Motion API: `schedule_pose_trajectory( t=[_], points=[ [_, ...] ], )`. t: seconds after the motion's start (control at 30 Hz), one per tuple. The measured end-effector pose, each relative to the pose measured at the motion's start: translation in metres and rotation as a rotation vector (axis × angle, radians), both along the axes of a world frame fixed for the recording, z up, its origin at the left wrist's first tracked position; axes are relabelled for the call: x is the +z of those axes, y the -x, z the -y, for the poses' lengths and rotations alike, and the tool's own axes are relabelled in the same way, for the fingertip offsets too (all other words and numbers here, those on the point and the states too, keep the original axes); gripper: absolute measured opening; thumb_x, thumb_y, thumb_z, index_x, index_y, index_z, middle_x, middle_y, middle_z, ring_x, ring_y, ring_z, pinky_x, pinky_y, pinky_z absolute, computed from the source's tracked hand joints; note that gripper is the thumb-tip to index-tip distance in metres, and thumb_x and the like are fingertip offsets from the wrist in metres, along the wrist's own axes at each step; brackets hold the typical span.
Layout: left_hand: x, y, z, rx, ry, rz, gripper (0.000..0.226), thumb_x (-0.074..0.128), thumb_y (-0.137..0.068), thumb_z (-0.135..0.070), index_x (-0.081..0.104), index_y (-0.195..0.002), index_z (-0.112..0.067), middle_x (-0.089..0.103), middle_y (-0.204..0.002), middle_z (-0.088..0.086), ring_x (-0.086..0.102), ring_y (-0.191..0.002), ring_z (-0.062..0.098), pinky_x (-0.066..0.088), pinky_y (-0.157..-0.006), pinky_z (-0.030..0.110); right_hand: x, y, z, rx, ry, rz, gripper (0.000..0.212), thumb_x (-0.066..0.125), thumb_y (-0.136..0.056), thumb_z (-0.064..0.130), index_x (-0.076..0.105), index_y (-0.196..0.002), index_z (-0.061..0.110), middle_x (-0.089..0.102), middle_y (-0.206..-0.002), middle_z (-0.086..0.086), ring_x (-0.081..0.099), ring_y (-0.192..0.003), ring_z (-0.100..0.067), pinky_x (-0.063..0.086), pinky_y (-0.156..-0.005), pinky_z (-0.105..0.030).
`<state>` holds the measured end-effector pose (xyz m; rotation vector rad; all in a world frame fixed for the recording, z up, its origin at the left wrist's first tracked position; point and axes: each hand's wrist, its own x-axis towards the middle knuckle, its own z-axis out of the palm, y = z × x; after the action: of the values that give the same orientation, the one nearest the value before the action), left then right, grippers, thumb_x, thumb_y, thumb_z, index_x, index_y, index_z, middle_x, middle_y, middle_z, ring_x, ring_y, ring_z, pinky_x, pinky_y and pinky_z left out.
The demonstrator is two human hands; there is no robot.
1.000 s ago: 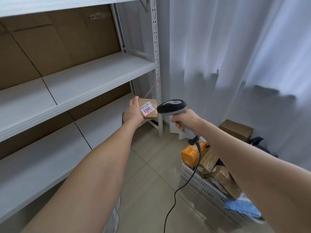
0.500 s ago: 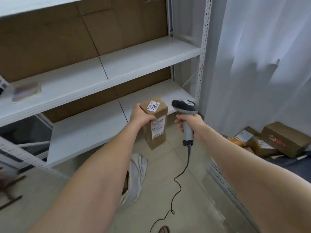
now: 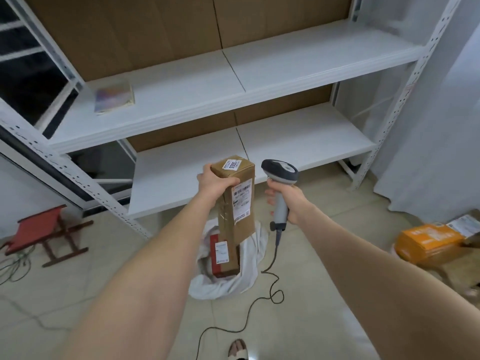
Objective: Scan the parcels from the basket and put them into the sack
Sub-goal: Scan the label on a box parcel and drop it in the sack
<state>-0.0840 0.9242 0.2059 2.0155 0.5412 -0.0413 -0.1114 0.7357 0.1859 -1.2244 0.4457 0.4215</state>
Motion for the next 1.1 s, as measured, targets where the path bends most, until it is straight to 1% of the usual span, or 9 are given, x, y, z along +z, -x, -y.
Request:
schedule_pose_trajectory(
  t=[0.13, 0.23, 0.33, 0.5, 0.6, 0.73, 0.83, 0.97, 1.1],
  points=[
    [-0.025, -0.022, -0.068, 0.042, 0.001, -0.036, 0.092, 0.080, -0.073, -0.029, 0.025, -0.147, -0.021, 0.034, -0.137, 0.010, 0.046, -0.122, 0.027, 0.044, -0.093, 0.034, -0.029, -0.021, -0.078, -0.013, 0.000, -0.052, 0.034, 0.074, -0.085, 0.022, 0.059, -0.113, 0.009, 0.063, -0.112, -0.011, 0.061, -0.093, -0.024, 0.049, -0.064, -0.031],
    [-0.048, -0.040, -0.109, 0.092, -0.001, -0.062, 0.098, 0.079, -0.073, -0.031, 0.019, -0.150, -0.020, 0.031, -0.140, 0.010, 0.045, -0.125, 0.028, 0.042, -0.099, 0.037, -0.057, -0.036, -0.123, 0.021, 0.007, -0.095, 0.025, 0.075, -0.084, 0.022, 0.061, -0.102, 0.010, 0.062, -0.103, -0.010, 0.061, -0.078, -0.018, 0.052, -0.063, -0.032],
    [-0.080, -0.055, -0.144, 0.169, 0.016, -0.092, 0.088, 0.080, -0.070, -0.034, 0.032, -0.142, -0.017, 0.038, -0.132, 0.008, 0.049, -0.118, 0.027, 0.043, -0.091, 0.034, -0.091, -0.049, -0.155, 0.050, -0.002, -0.143, 0.026, 0.076, -0.083, 0.022, 0.061, -0.101, 0.010, 0.063, -0.091, -0.009, 0.066, -0.061, -0.016, 0.054, -0.053, -0.030],
    [-0.149, -0.074, -0.191, 0.259, 0.057, -0.119, 0.081, 0.075, -0.068, -0.046, 0.041, -0.135, -0.019, 0.051, -0.131, 0.002, 0.053, -0.113, 0.023, 0.044, -0.093, 0.032, -0.167, -0.071, -0.197, 0.115, 0.029, -0.163, 0.012, 0.074, -0.085, 0.017, 0.066, -0.094, 0.014, 0.068, -0.093, -0.008, 0.065, -0.088, -0.026, 0.053, -0.091, -0.046],
    [-0.203, -0.081, -0.204, 0.316, 0.111, -0.143, 0.087, 0.075, -0.067, -0.050, 0.037, -0.139, -0.020, 0.055, -0.127, -0.002, 0.054, -0.116, 0.023, 0.042, -0.087, 0.031, -0.220, -0.079, -0.222, 0.152, 0.039, -0.170, 0.011, 0.074, -0.084, 0.013, 0.069, -0.094, 0.014, 0.070, -0.103, -0.012, 0.065, -0.098, -0.027, 0.055, -0.086, -0.042],
    [-0.286, -0.087, -0.217, 0.404, 0.178, -0.244, 0.072, 0.077, -0.060, -0.054, 0.053, -0.117, -0.018, 0.062, -0.113, 0.003, 0.061, -0.103, 0.025, 0.050, -0.084, 0.036, -0.301, -0.081, -0.245, 0.166, 0.056, -0.155, 0.019, 0.076, -0.082, 0.008, 0.067, -0.094, 0.020, 0.071, -0.095, 0.000, 0.065, -0.085, -0.012, 0.052, -0.071, -0.026],
    [-0.351, -0.091, -0.222, 0.360, 0.223, -0.303, 0.078, 0.077, -0.062, -0.056, 0.052, -0.123, -0.016, 0.061, -0.117, 0.006, 0.060, -0.103, 0.026, 0.052, -0.089, 0.044, -0.365, -0.089, -0.255, 0.120, 0.062, -0.142, 0.029, 0.077, -0.079, 0.002, 0.066, -0.102, 0.015, 0.071, -0.105, -0.006, 0.067, -0.093, -0.019, 0.056, -0.081, -0.033],
    [-0.442, -0.082, -0.223, 0.199, 0.325, -0.383, 0.090, 0.083, -0.066, -0.040, 0.028, -0.135, -0.020, 0.054, -0.125, 0.002, 0.056, -0.104, 0.022, 0.049, -0.079, 0.038, -0.447, -0.104, -0.268, 0.094, 0.062, -0.234, 0.045, 0.078, -0.079, 0.008, 0.063, -0.122, 0.004, 0.070, -0.112, -0.017, 0.068, -0.103, -0.033, 0.053, -0.094, -0.049],
    [-0.534, -0.070, -0.224, 0.177, 0.366, -0.494, 0.087, 0.081, -0.069, -0.035, 0.028, -0.136, -0.018, 0.056, -0.124, 0.003, 0.056, -0.103, 0.021, 0.050, -0.087, 0.039, -0.526, -0.120, -0.275, 0.146, 0.150, -0.295, 0.041, 0.078, -0.081, 0.018, 0.064, -0.118, 0.006, 0.071, -0.109, -0.016, 0.068, -0.101, -0.033, 0.053, -0.095, -0.050]
  ],
)
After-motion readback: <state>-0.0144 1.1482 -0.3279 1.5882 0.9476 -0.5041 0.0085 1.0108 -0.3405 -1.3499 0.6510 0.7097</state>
